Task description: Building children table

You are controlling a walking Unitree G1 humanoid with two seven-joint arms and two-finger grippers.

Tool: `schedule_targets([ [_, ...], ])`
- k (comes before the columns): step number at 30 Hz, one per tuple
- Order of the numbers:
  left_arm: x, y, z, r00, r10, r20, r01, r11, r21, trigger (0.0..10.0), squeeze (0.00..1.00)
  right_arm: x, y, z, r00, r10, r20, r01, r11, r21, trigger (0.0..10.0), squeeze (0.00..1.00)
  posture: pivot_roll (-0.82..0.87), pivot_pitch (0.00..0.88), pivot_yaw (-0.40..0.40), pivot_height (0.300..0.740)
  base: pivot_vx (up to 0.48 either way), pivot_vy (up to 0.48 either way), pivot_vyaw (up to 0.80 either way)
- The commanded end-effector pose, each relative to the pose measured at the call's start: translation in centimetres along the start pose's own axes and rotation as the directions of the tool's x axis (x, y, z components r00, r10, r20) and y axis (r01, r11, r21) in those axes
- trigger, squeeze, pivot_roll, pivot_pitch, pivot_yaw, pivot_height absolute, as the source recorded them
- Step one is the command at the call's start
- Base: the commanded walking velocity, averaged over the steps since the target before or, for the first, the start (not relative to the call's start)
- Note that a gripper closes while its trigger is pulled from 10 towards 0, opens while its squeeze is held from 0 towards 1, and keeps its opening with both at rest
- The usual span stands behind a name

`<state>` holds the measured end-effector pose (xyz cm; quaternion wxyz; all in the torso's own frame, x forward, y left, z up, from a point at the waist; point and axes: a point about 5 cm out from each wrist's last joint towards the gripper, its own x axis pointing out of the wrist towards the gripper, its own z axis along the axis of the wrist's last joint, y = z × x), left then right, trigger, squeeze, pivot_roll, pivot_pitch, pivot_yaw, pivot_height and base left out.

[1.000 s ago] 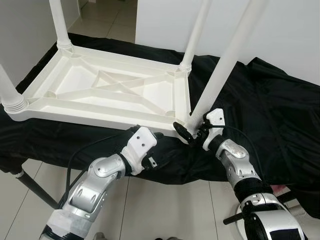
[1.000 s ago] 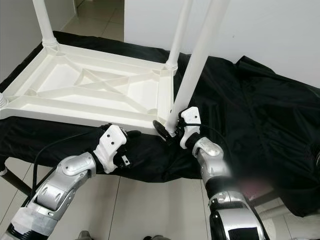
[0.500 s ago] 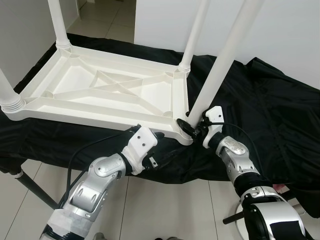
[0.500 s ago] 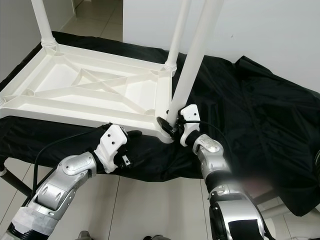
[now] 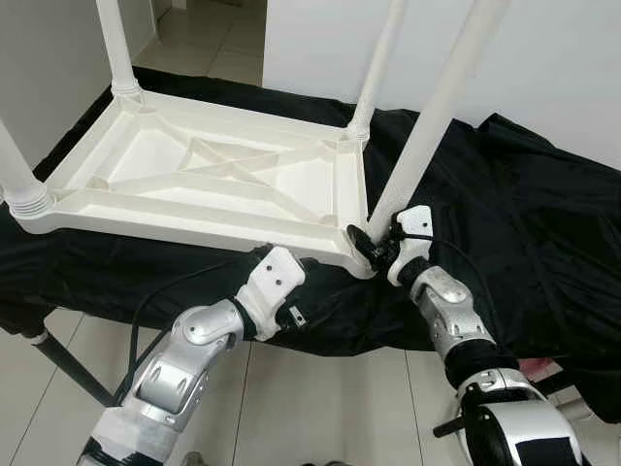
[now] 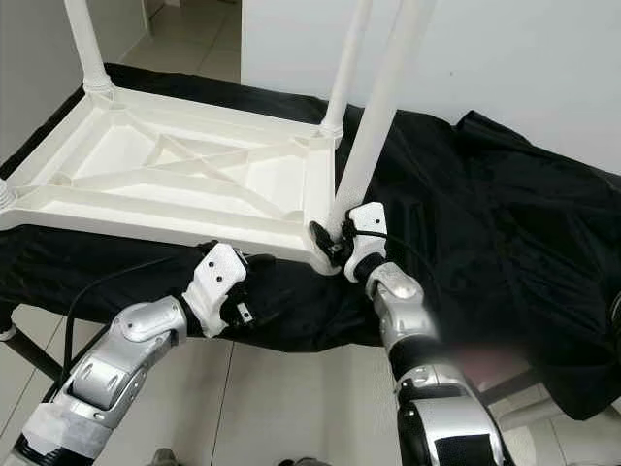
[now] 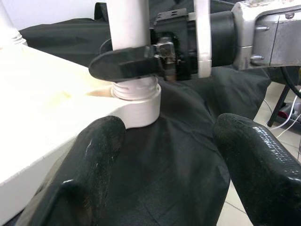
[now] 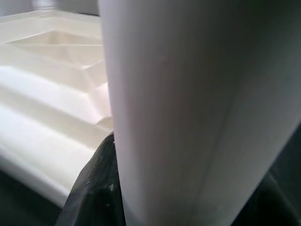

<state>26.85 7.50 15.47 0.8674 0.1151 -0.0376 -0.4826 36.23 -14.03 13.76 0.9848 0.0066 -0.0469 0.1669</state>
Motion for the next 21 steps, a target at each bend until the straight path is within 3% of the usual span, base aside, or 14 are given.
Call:
schedule_targets([
  [1, 0.0, -0.6, -0.1, 0.999, -0.032, -0.004, 0.032, 0.999, -0.011, 10.0, 0.0, -0.8, -1.3, -1.1, 0.989, -0.131, -0.064, 0.132, 0.991, 0.02, 10.0, 0.0, 0.09, 0.093, -0.115, 0.74, 0.0, 0.0, 0.0],
  [2, 0.0, -0.6, -0.1, 0.999, -0.034, -0.005, 0.034, 0.999, -0.012, 10.0, 0.0, -0.8, -1.5, -1.0, 0.969, -0.237, -0.067, 0.241, 0.97, 0.042, 10.0, 0.0, 0.09, 0.093, -0.116, 0.74, 0.0, 0.0, 0.0],
  [8, 0.0, -0.7, -0.1, 0.999, -0.035, -0.006, 0.035, 0.999, -0.012, 10.0, 0.0, -0.9, -1.3, -1.1, 0.944, -0.321, -0.073, 0.325, 0.944, 0.062, 10.0, 0.0, 0.09, 0.092, -0.118, 0.74, 0.0, 0.0, 0.0],
  [11, 0.0, -0.8, -0.2, 0.999, -0.035, -0.007, 0.035, 0.999, -0.014, 10.0, 0.0, -1.1, 0.6, -1.4, 0.876, -0.474, -0.086, 0.48, 0.873, 0.088, 10.0, 0.0, 0.1, 0.089, -0.127, 0.74, 0.0, 0.0, 0.0],
  [13, 0.0, -0.8, -0.2, 0.999, -0.035, -0.007, 0.035, 0.999, -0.014, 10.0, 0.0, -1.1, 0.6, -1.4, 0.876, -0.474, -0.086, 0.48, 0.873, 0.088, 10.0, 0.0, 0.1, 0.089, -0.127, 0.74, 0.0, 0.0, 0.0],
  [15, 0.1, -0.9, -0.2, 0.999, -0.036, -0.006, 0.036, 0.999, -0.017, 10.0, 0.0, -1.1, 2.3, -1.3, 0.831, -0.548, -0.093, 0.555, 0.827, 0.088, 10.0, 0.0, 0.1, 0.087, -0.13, 0.74, 0.0, 0.0, 0.0],
  [21, 0.2, -1.0, -0.2, 0.999, -0.038, -0.004, 0.038, 0.999, -0.017, 10.0, 0.0, -0.9, 2.9, -1.1, 0.847, -0.523, -0.093, 0.53, 0.843, 0.093, 10.0, 0.0, 0.1, 0.083, -0.139, 0.74, 0.0, 0.0, 0.0],
])
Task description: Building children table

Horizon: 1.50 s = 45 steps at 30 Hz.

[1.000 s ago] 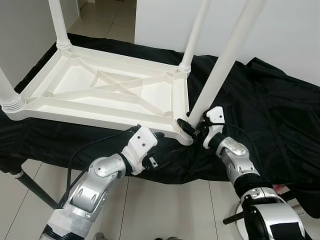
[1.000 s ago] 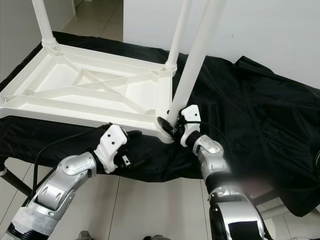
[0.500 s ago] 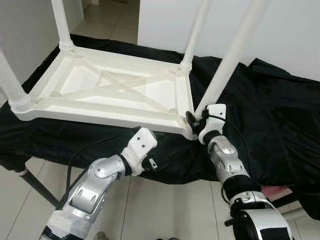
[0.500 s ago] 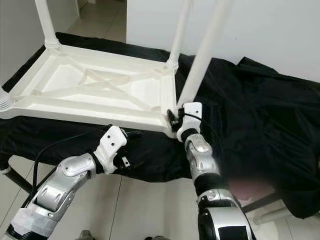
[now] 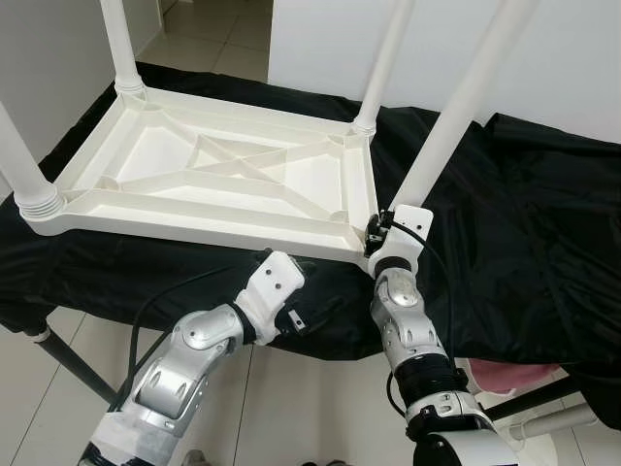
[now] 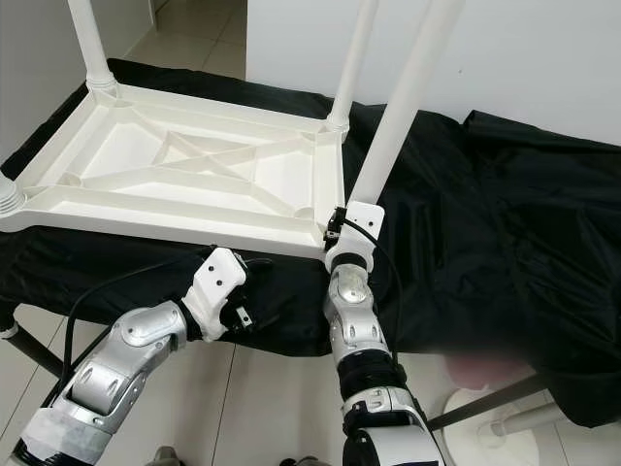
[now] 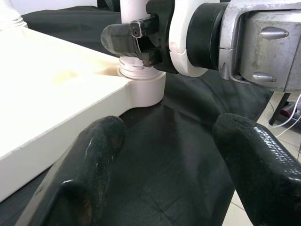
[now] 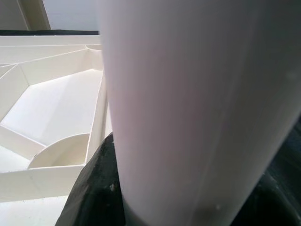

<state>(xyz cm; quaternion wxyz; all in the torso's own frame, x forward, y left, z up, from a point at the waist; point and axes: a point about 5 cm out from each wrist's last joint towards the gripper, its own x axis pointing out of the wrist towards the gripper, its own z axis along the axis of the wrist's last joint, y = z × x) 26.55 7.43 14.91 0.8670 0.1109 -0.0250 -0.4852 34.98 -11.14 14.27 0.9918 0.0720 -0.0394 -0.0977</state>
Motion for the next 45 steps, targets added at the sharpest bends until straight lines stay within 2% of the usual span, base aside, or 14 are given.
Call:
schedule_targets([
  [1, 0.2, -0.6, 0.3, 0.999, -0.03, 0.012, 0.03, 1.0, 0.004, 10.0, 0.0, -0.5, -0.8, -1.5, 0.997, -0.007, -0.075, 0.007, 1.0, -0.006, 10.0, 0.0, 0.11, 0.082, -0.141, 0.74, 0.0, 0.0, 0.0],
  [7, 0.2, -0.6, 0.3, 1.0, -0.029, 0.013, 0.029, 1.0, 0.004, 10.0, 0.0, -1.0, -0.8, -1.5, 0.997, 0.032, -0.07, -0.031, 0.999, 0.01, 10.0, 0.0, 0.11, 0.079, -0.146, 0.74, 0.0, 0.0, 0.0],
  [9, 0.2, -0.7, 0.3, 1.0, -0.028, 0.013, 0.028, 1.0, 0.003, 10.0, 0.0, -1.3, -0.9, -1.5, 0.997, 0.044, -0.057, -0.044, 0.999, 0.004, 10.0, 0.26, 0.11, 0.078, -0.147, 0.74, 0.0, 0.0, 0.0],
  [10, 0.2, -0.7, 0.3, 1.0, -0.028, 0.013, 0.028, 1.0, 0.002, 10.0, 0.0, -1.6, -0.9, -1.4, 0.997, 0.059, -0.046, -0.058, 0.998, 0.021, 10.0, 1.0, 0.11, 0.078, -0.149, 0.74, 0.0, 0.0, 0.0],
  [15, 0.2, -0.8, 0.2, 1.0, -0.026, 0.014, 0.026, 1.0, 0.0, 10.0, 0.0, -1.9, -2.3, -0.6, 0.999, 0.028, 0.021, -0.028, 1.0, -0.007, 10.0, 1.0, 0.1, 0.076, -0.152, 0.74, 0.0, 0.0, 0.0],
  [16, 0.2, -0.8, 0.2, 1.0, -0.025, 0.014, 0.024, 1.0, 0.002, 10.0, 0.0, -2.2, -2.6, -0.5, 0.999, 0.038, 0.036, -0.038, 0.999, -0.015, 10.0, 0.57, 0.1, 0.074, -0.154, 0.74, 0.0, 0.0, 0.0],
  [19, 0.2, -0.8, 0.2, 1.0, -0.023, 0.013, 0.023, 1.0, 0.003, 10.0, 0.0, -2.3, -2.8, -0.5, 0.998, 0.047, 0.046, -0.046, 0.999, -0.022, 10.0, 0.57, 0.1, 0.074, -0.154, 0.74, 0.0, 0.0, 0.0],
  [20, 0.1, -0.5, 0.2, 1.0, -0.016, 0.012, 0.016, 1.0, 0.005, 10.0, 0.0, -2.6, -3.3, -0.6, 0.997, 0.053, 0.048, -0.052, 0.998, -0.027, 10.0, 0.0, 0.1, 0.074, -0.155, 0.74, 0.0, 0.0, 0.0],
  [35, -0.9, 3.8, 0.6, 0.992, 0.123, 0.003, -0.122, 0.987, 0.104, 10.0, 0.0, -6.2, -5.4, -1.2, 0.983, 0.157, 0.091, -0.15, 0.985, -0.086, 10.0, 0.0, 0.08, 0.068, -0.151, 0.74, 0.0, 0.0, 0.0],
  [36, -1.1, 5.1, 0.9, 0.987, 0.161, -0.003, -0.159, 0.978, 0.136, 10.0, 0.0, -6.7, -5.5, -1.4, 0.981, 0.173, 0.083, -0.167, 0.983, -0.081, 2.6, 0.0, 0.08, 0.069, -0.146, 0.74, 0.0, 0.0, 0.0],
  [37, -1.2, 6.1, 1.0, 0.982, 0.191, -0.01, -0.187, 0.97, 0.155, 10.0, 0.0, -7.1, -5.5, -1.6, 0.978, 0.191, 0.082, -0.184, 0.98, -0.079, 0.0, 0.0, 0.08, 0.069, -0.14, 0.74, 0.0, 0.0, 0.0],
  [43, -1.5, 7.9, 1.2, 0.97, 0.24, -0.036, -0.228, 0.951, 0.207, 10.0, 0.0, -7.7, -5.1, -2.1, 0.967, 0.243, 0.068, -0.239, 0.969, -0.068, 0.0, 0.0, 0.08, 0.074, -0.129, 0.74, 0.0, 0.0, 0.0],
  [44, -1.5, 8.5, 1.2, 0.969, 0.241, -0.045, -0.224, 0.945, 0.236, 10.0, 0.0, -7.8, -4.9, -2.2, 0.96, 0.274, 0.064, -0.27, 0.961, -0.065, 3.1, 0.0, 0.08, 0.075, -0.128, 0.74, 0.0, 0.0, 0.0],
  [45, -1.5, 8.5, 1.2, 0.969, 0.241, -0.045, -0.224, 0.945, 0.236, 10.0, 0.0, -7.8, -4.9, -2.2, 0.96, 0.274, 0.064, -0.27, 0.961, -0.065, 3.1, 0.0, 0.08, 0.075, -0.128, 0.74, 0.0, 0.0, 0.0],
])
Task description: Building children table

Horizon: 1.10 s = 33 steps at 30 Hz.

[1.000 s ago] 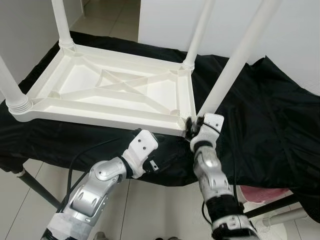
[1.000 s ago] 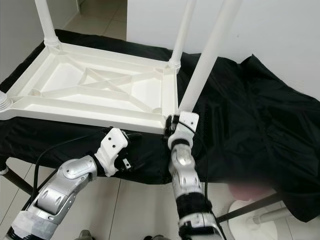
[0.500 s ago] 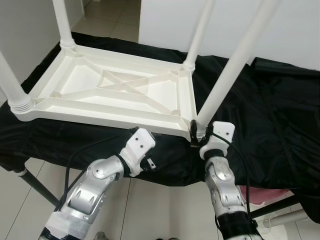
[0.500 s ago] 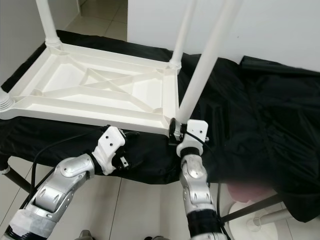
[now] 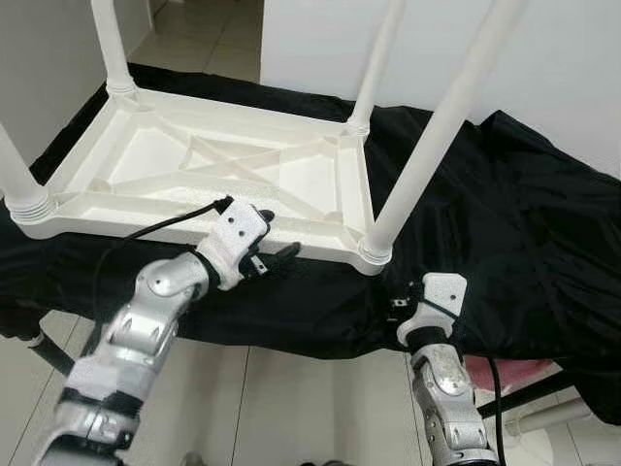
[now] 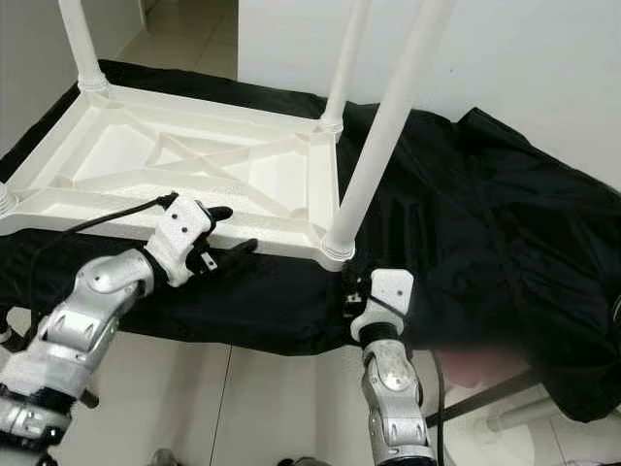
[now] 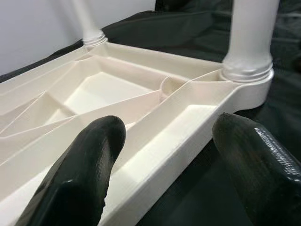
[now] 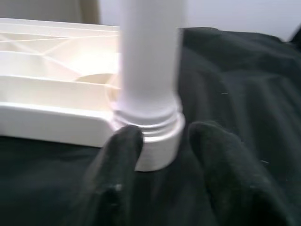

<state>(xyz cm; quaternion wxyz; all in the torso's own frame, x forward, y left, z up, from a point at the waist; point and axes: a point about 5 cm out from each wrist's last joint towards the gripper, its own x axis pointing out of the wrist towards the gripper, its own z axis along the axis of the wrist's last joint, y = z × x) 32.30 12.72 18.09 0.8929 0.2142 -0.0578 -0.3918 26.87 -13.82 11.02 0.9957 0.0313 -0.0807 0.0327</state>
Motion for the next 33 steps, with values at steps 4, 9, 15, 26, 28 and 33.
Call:
schedule_targets([
  [4, 0.2, 1.0, -0.4, 0.999, 0.004, -0.033, -0.001, 0.997, 0.073, 10.0, 0.0, -0.1, 1.3, -0.2, 0.989, 0.149, -0.004, -0.148, 0.986, 0.078, 10.0, 0.0, 0.08, 0.079, -0.111, 0.74, 0.0, 0.0, 0.0],
  [9, 0.2, 1.3, -1.4, 0.993, -0.064, -0.098, 0.077, 0.988, 0.135, 10.0, 0.0, 0.7, 2.9, 0.7, 0.958, 0.286, 0.028, -0.288, 0.951, 0.116, 10.0, 0.0, 0.07, 0.084, -0.096, 0.74, 0.0, 0.0, 0.0],
  [15, 0.4, 1.9, -2.7, 0.978, -0.086, -0.188, 0.122, 0.974, 0.191, 10.0, 0.0, 2.0, 3.4, 1.7, 0.94, 0.337, 0.059, -0.342, 0.93, 0.131, 10.0, 0.0, 0.07, 0.085, -0.093, 0.74, 0.0, 0.0, 0.0],
  [26, -0.1, 4.7, -5.3, 0.921, 0.042, -0.387, 0.075, 0.956, 0.282, 10.0, 0.0, 4.4, -1.7, 2.6, 0.994, 0.072, 0.083, -0.088, 0.975, 0.206, 10.0, 0.0, 0.07, 0.087, -0.079, 0.74, 0.0, 0.0, 0.0],
  [28, -0.4, 5.6, -5.7, 0.904, 0.086, -0.418, 0.047, 0.953, 0.298, 10.0, 0.0, 4.5, -2.7, 2.4, 0.997, 0.014, 0.07, -0.029, 0.976, 0.215, 10.0, 0.0, 0.07, 0.087, -0.076, 0.74, 0.0, 0.0, 0.0],
  [33, -0.7, 6.9, -5.9, 0.88, 0.152, -0.45, -0.022, 0.96, 0.28, 10.0, 0.0, 4.3, -2.7, 2.2, 0.998, 0.014, 0.064, -0.027, 0.977, 0.21, 10.0, 0.0, 0.07, 0.088, -0.067, 0.74, 0.0, 0.0, 0.0],
])
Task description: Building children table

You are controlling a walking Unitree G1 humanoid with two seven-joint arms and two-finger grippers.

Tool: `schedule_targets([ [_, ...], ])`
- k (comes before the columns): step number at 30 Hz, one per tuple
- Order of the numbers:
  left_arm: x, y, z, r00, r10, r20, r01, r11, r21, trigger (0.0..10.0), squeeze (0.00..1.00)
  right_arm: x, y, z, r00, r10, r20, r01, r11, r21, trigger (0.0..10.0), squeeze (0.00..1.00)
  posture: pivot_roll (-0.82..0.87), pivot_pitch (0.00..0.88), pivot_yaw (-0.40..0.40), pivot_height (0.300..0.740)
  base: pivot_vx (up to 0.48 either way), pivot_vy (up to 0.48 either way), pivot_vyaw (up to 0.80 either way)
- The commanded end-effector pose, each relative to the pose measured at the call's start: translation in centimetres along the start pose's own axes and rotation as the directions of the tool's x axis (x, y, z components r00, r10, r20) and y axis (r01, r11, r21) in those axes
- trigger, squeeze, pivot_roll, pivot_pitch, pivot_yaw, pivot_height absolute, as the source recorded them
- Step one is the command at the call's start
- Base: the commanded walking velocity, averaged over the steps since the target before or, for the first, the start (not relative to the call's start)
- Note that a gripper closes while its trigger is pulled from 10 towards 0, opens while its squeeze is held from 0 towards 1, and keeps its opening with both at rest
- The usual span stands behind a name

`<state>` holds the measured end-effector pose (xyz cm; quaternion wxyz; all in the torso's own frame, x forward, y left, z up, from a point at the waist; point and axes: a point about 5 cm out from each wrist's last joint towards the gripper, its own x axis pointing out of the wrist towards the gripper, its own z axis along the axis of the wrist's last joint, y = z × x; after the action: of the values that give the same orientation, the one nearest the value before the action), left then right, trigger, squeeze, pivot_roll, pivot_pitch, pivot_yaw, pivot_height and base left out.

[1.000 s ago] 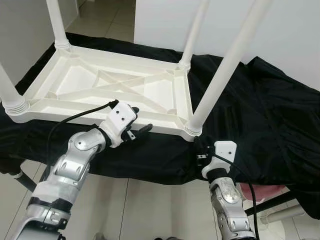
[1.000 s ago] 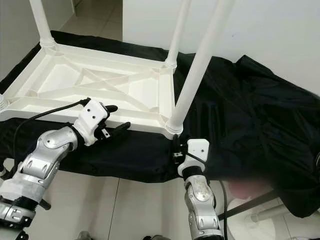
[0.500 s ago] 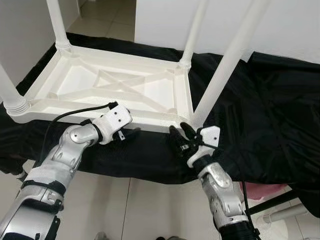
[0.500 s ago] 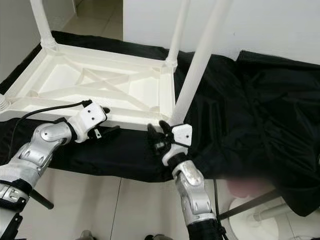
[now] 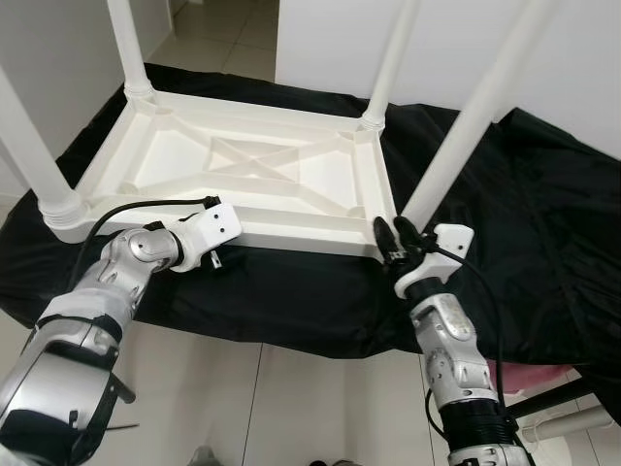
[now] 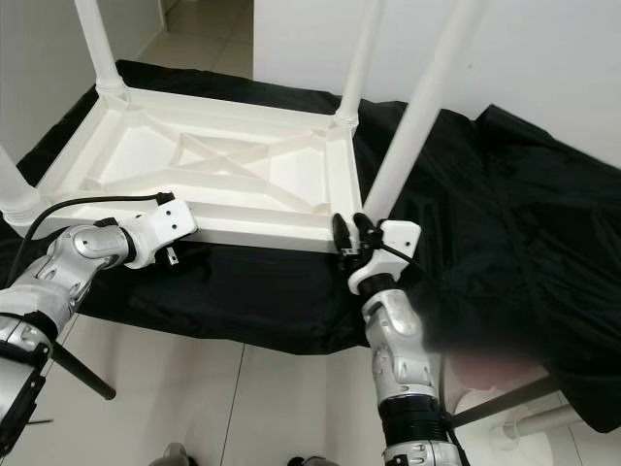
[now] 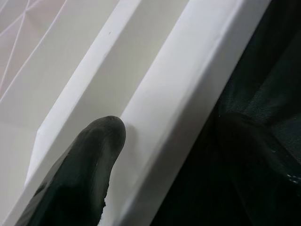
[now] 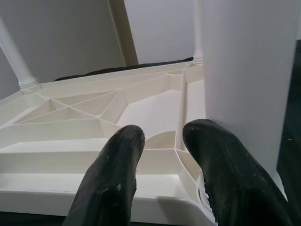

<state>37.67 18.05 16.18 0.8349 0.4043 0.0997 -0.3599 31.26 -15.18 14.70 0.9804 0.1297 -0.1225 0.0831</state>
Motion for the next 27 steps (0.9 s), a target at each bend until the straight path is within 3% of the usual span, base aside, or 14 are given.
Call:
schedule_targets([
  [1, -0.3, 0.6, -1.4, 0.983, 0.166, -0.076, -0.168, 0.986, -0.016, 10.0, 0.0, -0.7, -1.2, -0.6, 0.998, -0.066, -0.02, 0.066, 0.998, 0.008, 10.0, 0.0, 0.07, 0.088, -0.066, 0.74, 0.0, 0.0, 0.0],
  [7, -0.2, 0.6, -1.4, 0.987, 0.144, -0.065, -0.149, 0.986, -0.071, 10.0, 0.0, -0.7, -0.4, -0.9, 0.999, -0.045, -0.027, 0.045, 0.999, 0.021, 10.0, 0.0, 0.06, 0.09, -0.065, 0.74, 0.0, 0.0, 0.0],
  [8, -0.1, 0.5, -1.3, 0.99, 0.127, -0.054, -0.132, 0.988, -0.086, 8.5, 0.0, -0.7, -0.1, -1.1, 0.999, -0.039, -0.03, 0.04, 0.999, 0.027, 10.0, 0.0, 0.07, 0.089, -0.066, 0.74, 0.0, 0.0, 0.0],
  [9, -0.1, 0.5, -1.3, 0.99, 0.127, -0.054, -0.132, 0.988, -0.086, 8.5, 0.0, -0.7, -0.1, -1.1, 0.999, -0.039, -0.03, 0.04, 0.999, 0.027, 10.0, 0.0, 0.07, 0.089, -0.066, 0.74, 0.0, 0.0, 0.0],
  [10, 0.0, 0.2, -1.2, 0.994, 0.103, -0.032, -0.106, 0.987, -0.12, 2.8, 0.0, -0.8, 0.1, -1.2, 0.999, -0.032, -0.035, 0.033, 0.999, 0.033, 10.0, 0.0, 0.07, 0.093, -0.068, 0.74, 0.0, 0.0, 0.0],
  [11, 0.1, 0.0, -1.1, 0.996, 0.083, -0.014, -0.084, 0.985, -0.147, 2.2, 0.0, -0.8, 0.2, -1.3, 0.999, -0.027, -0.039, 0.028, 0.999, 0.036, 10.0, 0.0, 0.06, 0.093, -0.068, 0.74, 0.0, 0.0, 0.0],
  [13, 0.1, 0.0, -1.1, 0.996, 0.083, -0.014, -0.084, 0.985, -0.147, 2.2, 0.0, -0.8, 0.2, -1.3, 0.999, -0.027, -0.039, 0.028, 0.999, 0.036, 10.0, 0.0, 0.06, 0.093, -0.068, 0.74, 0.0, 0.0, 0.0],
  [14, 0.2, -0.2, -1.0, 0.998, 0.067, 0.003, -0.065, 0.984, -0.167, 1.1, 0.0, -0.8, 0.3, -1.4, 0.999, -0.024, -0.041, 0.025, 0.999, 0.035, 10.0, 0.0, 0.06, 0.095, -0.069, 0.74, 0.0, 0.0, 0.0],
  [15, 0.2, -0.2, -1.0, 0.998, 0.067, 0.003, -0.065, 0.984, -0.167, 1.1, 0.0, -0.8, 0.3, -1.4, 0.999, -0.024, -0.041, 0.025, 0.999, 0.035, 10.0, 0.0, 0.06, 0.095, -0.069, 0.74, 0.0, 0.0, 0.0],
  [16, 0.2, -0.3, -0.9, 0.999, 0.048, 0.022, -0.043, 0.981, -0.19, 0.3, 0.0, -0.8, 0.3, -1.4, 0.999, -0.022, -0.044, 0.023, 0.999, 0.032, 10.0, 0.0, 0.06, 0.096, -0.071, 0.74, 0.0, 0.0, 0.0],
  [26, 0.8, -1.3, -0.3, 0.996, 0.002, 0.088, 0.02, 0.969, -0.245, 0.0, 0.0, -0.8, 0.1, -1.5, 0.998, -0.021, -0.056, 0.022, 0.999, 0.025, 10.0, 0.0, 0.06, 0.1, -0.072, 0.74, 0.0, 0.0, 0.0],
  [27, 1.0, -1.6, 0.0, 0.994, 0.0, 0.105, 0.027, 0.967, -0.252, 0.5, 0.0, -0.9, 0.1, -1.6, 0.998, -0.022, -0.058, 0.023, 0.999, 0.024, 10.0, 0.0, 0.06, 0.101, -0.071, 0.74, 0.0, 0.0, 0.0],
])
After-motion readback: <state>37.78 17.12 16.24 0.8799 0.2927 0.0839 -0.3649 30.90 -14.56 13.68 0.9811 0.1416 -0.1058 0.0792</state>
